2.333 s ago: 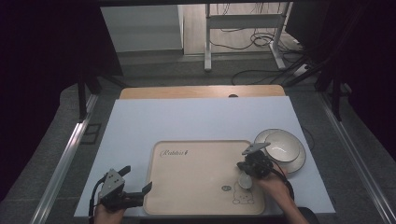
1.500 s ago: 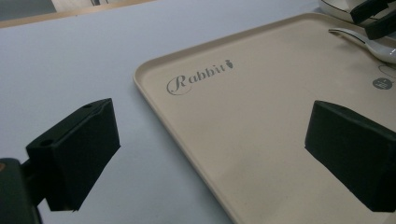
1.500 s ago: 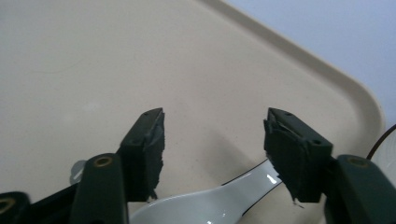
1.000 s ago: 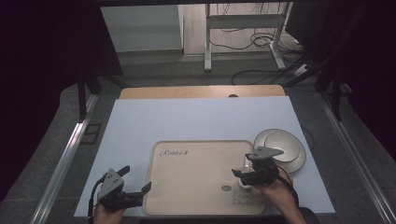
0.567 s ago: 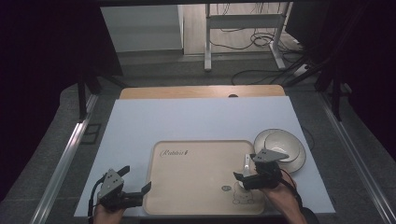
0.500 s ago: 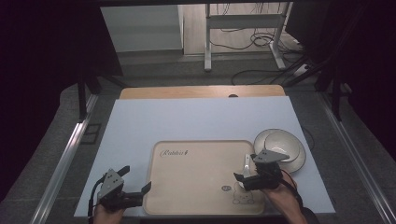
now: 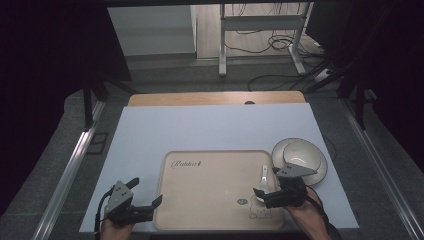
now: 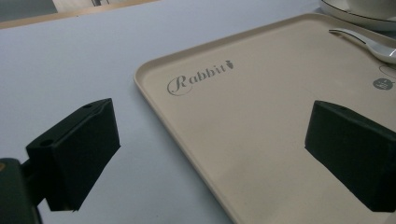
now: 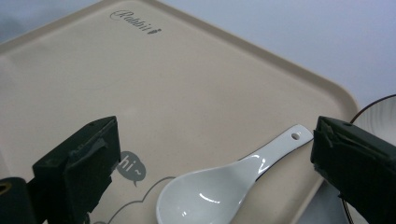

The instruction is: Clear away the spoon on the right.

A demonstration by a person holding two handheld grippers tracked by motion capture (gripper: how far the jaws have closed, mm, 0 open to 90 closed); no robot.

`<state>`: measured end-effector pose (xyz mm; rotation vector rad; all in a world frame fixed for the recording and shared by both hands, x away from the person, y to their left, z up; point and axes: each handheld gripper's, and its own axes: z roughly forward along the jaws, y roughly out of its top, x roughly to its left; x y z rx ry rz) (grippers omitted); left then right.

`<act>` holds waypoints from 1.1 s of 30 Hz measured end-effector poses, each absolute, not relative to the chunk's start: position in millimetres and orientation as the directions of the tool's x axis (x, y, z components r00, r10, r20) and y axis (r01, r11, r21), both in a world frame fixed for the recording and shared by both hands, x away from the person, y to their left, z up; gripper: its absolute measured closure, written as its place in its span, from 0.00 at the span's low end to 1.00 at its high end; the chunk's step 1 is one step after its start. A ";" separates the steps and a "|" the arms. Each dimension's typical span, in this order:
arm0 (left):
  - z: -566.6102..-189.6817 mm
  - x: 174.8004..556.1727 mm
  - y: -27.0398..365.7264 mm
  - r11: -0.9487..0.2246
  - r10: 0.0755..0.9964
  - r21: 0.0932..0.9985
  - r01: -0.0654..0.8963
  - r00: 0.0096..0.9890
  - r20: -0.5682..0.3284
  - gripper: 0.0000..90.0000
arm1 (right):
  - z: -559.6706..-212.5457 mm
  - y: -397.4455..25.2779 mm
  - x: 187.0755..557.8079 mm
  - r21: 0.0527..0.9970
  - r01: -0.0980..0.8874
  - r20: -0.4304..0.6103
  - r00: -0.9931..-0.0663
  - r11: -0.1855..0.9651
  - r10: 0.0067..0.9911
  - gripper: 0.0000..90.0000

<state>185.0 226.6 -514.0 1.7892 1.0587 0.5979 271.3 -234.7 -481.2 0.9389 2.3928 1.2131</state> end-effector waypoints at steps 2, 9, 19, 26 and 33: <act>-514.0 185.0 226.6 -0.185 0.860 0.897 0.402 0.508 -0.050 0.03 | -480.2 -236.1 268.6 0.804 0.411 0.020 -0.741 0.429 0.671 0.01; -513.9 184.7 226.4 -0.187 0.860 0.897 0.401 0.508 -0.047 0.03 | -477.3 -241.7 260.8 0.816 0.395 0.002 -0.732 0.421 0.681 0.01; -514.1 184.8 226.7 -0.187 0.862 0.897 0.402 0.505 -0.047 0.03 | -475.0 -250.7 252.7 0.825 0.391 -0.003 -0.719 0.408 0.695 0.01; -514.3 184.8 226.8 -0.186 0.863 0.897 0.401 0.504 -0.046 0.03 | -473.4 -259.5 246.4 0.831 0.389 -0.010 -0.704 0.397 0.710 0.01; -514.5 184.9 227.1 -0.186 0.864 0.897 0.401 0.502 -0.046 0.03 | -471.6 -268.9 241.4 0.840 0.385 -0.012 -0.691 0.382 0.723 0.01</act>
